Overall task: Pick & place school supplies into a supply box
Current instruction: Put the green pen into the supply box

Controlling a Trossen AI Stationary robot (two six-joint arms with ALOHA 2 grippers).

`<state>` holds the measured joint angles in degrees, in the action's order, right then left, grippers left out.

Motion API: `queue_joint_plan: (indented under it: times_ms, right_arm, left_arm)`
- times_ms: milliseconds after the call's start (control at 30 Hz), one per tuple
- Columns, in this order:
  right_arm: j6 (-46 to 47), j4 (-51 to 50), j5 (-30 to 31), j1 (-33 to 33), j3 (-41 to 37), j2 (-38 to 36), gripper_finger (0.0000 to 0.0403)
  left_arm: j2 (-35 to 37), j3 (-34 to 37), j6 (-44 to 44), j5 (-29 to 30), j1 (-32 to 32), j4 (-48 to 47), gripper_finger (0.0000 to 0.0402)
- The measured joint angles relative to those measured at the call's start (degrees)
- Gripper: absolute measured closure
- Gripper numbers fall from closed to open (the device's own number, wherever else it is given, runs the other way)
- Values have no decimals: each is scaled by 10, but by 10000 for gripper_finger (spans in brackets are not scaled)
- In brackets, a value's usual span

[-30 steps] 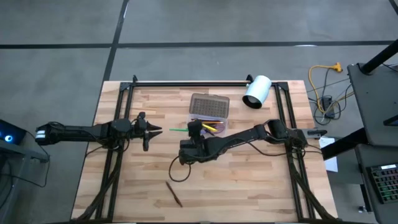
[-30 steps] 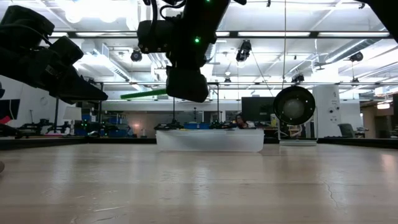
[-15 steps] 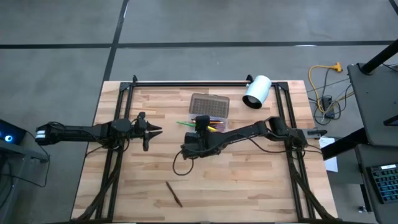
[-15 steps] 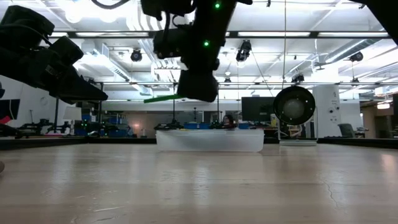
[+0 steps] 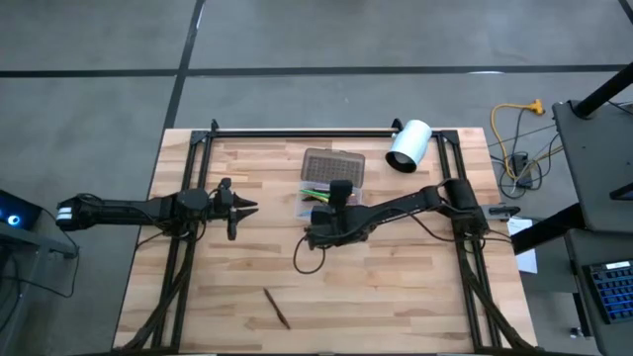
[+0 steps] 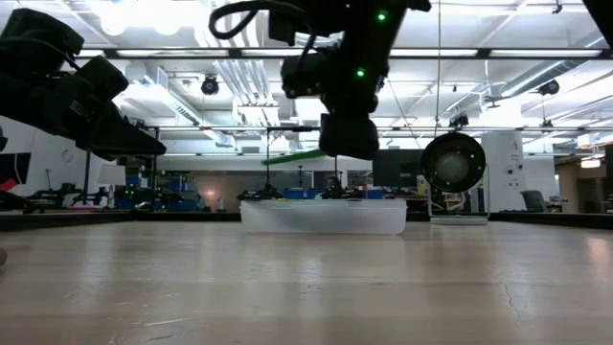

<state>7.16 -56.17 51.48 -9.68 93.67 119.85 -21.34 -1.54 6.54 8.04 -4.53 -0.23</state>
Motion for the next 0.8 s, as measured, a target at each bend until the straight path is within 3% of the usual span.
queue_joint_plan:
  times_ms: [800]
  right_arm:
    - [29,22,1,15,-53,-17,339]
  left_arm:
    - [0,0,0,0,0,0,332]
